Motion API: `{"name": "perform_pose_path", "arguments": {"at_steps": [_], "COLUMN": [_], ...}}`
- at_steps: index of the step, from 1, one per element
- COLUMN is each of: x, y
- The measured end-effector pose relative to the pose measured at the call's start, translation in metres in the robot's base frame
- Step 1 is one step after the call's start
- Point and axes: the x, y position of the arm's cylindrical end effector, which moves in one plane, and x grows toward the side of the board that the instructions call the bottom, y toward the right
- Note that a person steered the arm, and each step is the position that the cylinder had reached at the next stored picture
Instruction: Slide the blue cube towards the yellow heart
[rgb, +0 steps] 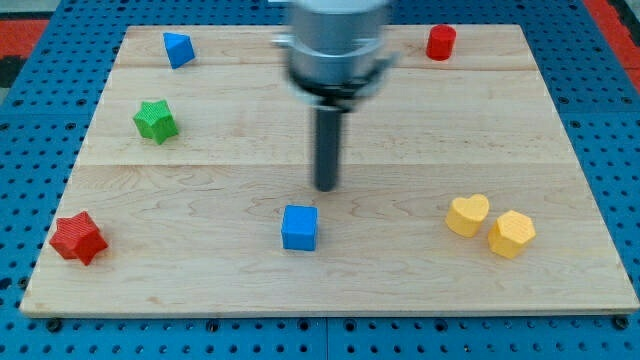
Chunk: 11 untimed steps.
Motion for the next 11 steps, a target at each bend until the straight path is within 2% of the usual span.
{"name": "perform_pose_path", "arguments": {"at_steps": [1,2,4,5,6,7,8,9,10,11], "x": [-0.001,0.049,0.033,0.057,0.075,0.042,0.038,0.064,0.077,0.042], "y": [-0.042,-0.048,0.033,-0.025,-0.021,0.054,0.095,0.016,0.076,0.123]}}
